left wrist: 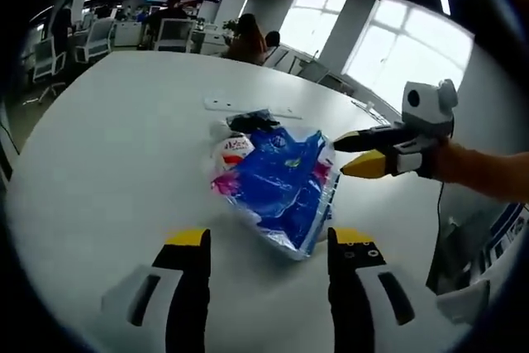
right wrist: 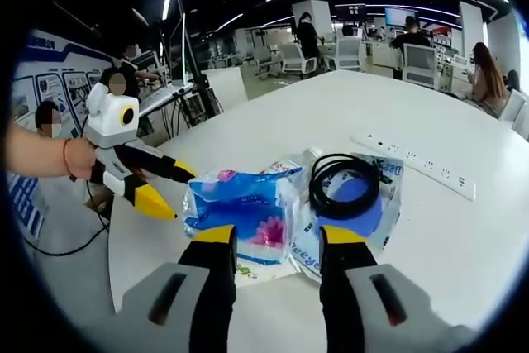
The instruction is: Arrange the tabletop items into an orderly group along one side of the table until the central work area is clear of visible clutter.
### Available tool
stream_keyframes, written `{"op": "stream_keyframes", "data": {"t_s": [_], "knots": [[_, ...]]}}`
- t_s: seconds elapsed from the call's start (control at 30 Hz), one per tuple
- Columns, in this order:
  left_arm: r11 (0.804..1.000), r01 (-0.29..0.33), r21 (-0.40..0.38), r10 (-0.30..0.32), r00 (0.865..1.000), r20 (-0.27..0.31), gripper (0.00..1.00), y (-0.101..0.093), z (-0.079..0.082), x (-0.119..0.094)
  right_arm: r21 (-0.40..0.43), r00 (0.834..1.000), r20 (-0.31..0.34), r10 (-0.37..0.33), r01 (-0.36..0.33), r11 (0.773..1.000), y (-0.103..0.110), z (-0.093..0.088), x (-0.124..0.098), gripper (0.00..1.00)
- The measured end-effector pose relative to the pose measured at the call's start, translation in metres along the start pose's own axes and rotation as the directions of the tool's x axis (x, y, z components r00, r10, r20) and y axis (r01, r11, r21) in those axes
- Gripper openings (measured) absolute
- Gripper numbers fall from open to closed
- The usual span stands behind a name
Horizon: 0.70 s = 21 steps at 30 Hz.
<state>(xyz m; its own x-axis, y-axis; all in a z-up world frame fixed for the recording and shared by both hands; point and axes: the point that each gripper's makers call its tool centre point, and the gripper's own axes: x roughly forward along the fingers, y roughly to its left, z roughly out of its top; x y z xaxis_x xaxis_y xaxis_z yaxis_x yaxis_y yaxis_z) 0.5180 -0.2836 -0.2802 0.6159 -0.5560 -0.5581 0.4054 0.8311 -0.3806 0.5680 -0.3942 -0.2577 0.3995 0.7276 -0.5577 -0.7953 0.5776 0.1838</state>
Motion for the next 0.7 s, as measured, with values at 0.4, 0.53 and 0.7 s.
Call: {"op": "stream_keyframes", "data": {"t_s": [0.4, 0.53, 0.7], "knots": [[0.998, -0.02, -0.059, 0.019, 1.0, -0.003, 0.29, 0.0023, -0.0018, 0.0063, 0.011, 1.0, -0.004, -0.001, 0.001, 1.0, -0.0029, -0.0017, 0.0089, 0.18], [0.998, -0.007, -0.066, 0.007, 1.0, 0.0, 0.14, -0.0014, -0.0006, 0.0087, 0.018, 1.0, -0.011, -0.003, 0.003, 1.0, -0.0029, -0.0045, 0.0093, 0.11], [0.998, -0.009, -0.062, 0.008, 1.0, -0.006, 0.09, -0.0029, -0.002, 0.0104, 0.003, 0.999, -0.029, -0.034, 0.034, 0.999, -0.0083, -0.0088, 0.0081, 0.01]]}}
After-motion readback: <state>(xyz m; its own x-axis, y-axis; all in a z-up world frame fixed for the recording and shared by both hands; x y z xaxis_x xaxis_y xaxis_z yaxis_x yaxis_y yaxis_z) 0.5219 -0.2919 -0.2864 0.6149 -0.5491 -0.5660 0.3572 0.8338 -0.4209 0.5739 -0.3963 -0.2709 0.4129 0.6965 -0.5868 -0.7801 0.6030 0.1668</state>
